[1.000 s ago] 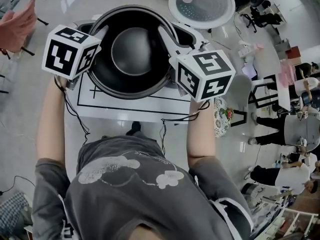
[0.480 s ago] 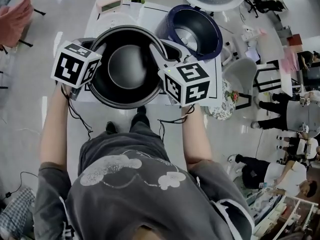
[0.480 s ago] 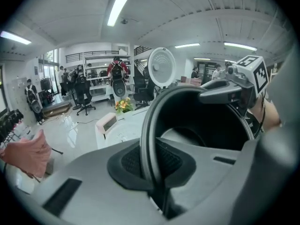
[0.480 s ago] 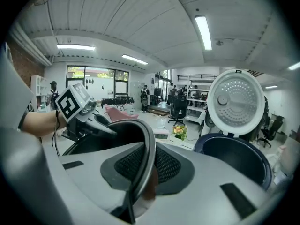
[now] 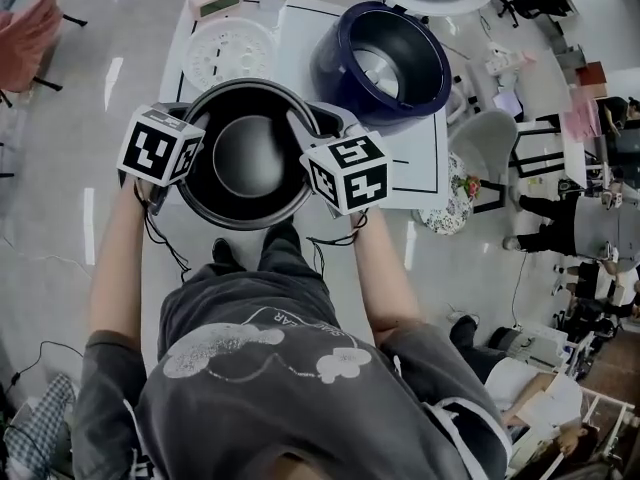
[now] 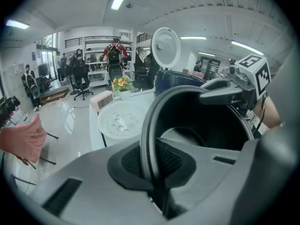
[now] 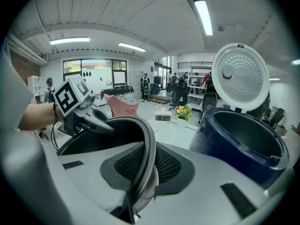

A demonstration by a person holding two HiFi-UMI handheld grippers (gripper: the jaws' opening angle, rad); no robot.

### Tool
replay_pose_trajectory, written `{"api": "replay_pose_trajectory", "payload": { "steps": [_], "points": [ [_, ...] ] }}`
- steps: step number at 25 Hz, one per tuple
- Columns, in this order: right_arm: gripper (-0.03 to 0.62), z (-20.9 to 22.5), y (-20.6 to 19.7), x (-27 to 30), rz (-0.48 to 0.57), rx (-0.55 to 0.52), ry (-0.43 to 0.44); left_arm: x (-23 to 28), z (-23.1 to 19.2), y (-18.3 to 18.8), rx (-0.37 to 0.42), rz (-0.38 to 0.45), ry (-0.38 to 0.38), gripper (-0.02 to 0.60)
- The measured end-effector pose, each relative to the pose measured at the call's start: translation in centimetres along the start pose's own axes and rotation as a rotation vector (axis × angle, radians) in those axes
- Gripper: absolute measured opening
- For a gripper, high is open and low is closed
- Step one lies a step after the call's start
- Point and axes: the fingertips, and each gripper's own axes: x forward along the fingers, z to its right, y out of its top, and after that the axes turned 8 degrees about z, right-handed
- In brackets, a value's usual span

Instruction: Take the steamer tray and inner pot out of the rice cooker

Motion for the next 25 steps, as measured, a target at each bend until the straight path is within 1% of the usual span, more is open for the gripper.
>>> {"api": "replay_pose_trajectory", "payload": {
  "steps": [2,6,11,16,19,22,25],
  "points": [
    [0.083,0.2,-1.0,0.8,-0.022,0.008,0.007,0.9,-0.3,-1.0,-0.017,-0.023,-0.003,0.023],
    [0.086,0.7,-2.3,1.9,-0.053,0.006,0.016,1.9,-0.5,-1.6,-0.029,-0.053,-0.005,0.025],
    [0.091,2.0,-3.5,3.0,-0.085,-0.004,0.006,3.5,-1.0,-1.5,-0.023,-0.093,-0.003,0.026],
    [0.095,3.4,-4.4,3.8,-0.110,-0.016,-0.005,4.6,-1.2,-0.9,-0.036,-0.111,-0.011,0.034],
    [0.100,4.3,-4.9,4.3,-0.127,-0.036,-0.017,5.4,-1.3,-0.5,-0.028,-0.131,-0.012,0.038],
    [0.103,4.9,-5.3,4.9,-0.139,-0.033,-0.018,6.1,-1.5,-0.3,-0.010,-0.160,-0.010,0.040],
    [0.106,5.3,-5.6,5.2,-0.145,-0.046,-0.020,6.2,-1.7,0.3,0.008,-0.149,-0.010,0.043]
  ]
}}
